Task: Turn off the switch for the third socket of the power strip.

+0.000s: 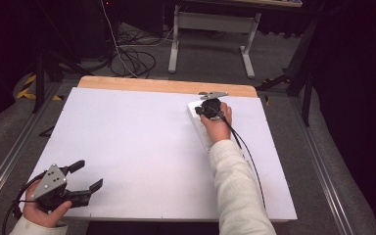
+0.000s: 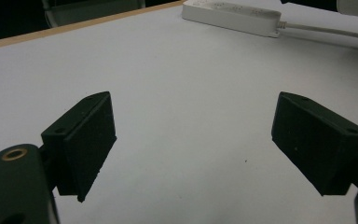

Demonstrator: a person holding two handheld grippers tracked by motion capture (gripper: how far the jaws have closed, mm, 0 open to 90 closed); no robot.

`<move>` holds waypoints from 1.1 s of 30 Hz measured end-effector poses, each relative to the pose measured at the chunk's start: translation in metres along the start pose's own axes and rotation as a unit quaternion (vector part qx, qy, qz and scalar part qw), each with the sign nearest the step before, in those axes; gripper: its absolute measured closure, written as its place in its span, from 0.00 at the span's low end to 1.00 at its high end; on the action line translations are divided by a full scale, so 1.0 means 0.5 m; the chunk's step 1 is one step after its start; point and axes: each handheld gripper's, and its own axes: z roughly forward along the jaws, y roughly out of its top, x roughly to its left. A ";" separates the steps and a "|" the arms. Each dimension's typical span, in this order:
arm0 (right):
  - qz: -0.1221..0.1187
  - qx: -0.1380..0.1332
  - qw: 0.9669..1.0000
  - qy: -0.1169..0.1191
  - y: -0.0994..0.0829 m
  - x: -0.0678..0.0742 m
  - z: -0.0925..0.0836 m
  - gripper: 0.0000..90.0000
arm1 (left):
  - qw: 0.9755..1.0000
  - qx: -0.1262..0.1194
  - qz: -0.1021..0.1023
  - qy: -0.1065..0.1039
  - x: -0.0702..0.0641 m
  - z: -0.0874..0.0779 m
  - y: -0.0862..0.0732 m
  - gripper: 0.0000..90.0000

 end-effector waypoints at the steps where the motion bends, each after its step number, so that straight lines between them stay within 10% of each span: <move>1: -0.004 0.001 1.000 -0.001 0.001 0.001 -0.003 1.00 | 1.000 0.000 0.001 0.000 0.000 0.000 0.000 0.16; 18: -0.011 -0.030 0.999 0.006 0.027 0.007 -0.060 1.00 | 1.000 -0.001 0.000 0.001 -0.002 0.001 0.001 0.16; 25: 0.004 -0.049 0.999 0.011 0.036 0.028 -0.088 0.57 | 1.000 -0.006 0.002 0.003 0.000 -0.001 0.000 0.15; 33: -0.003 -0.081 0.996 0.027 0.046 0.054 -0.168 0.36 | 1.000 -0.007 0.000 0.003 -0.003 -0.002 0.001 0.15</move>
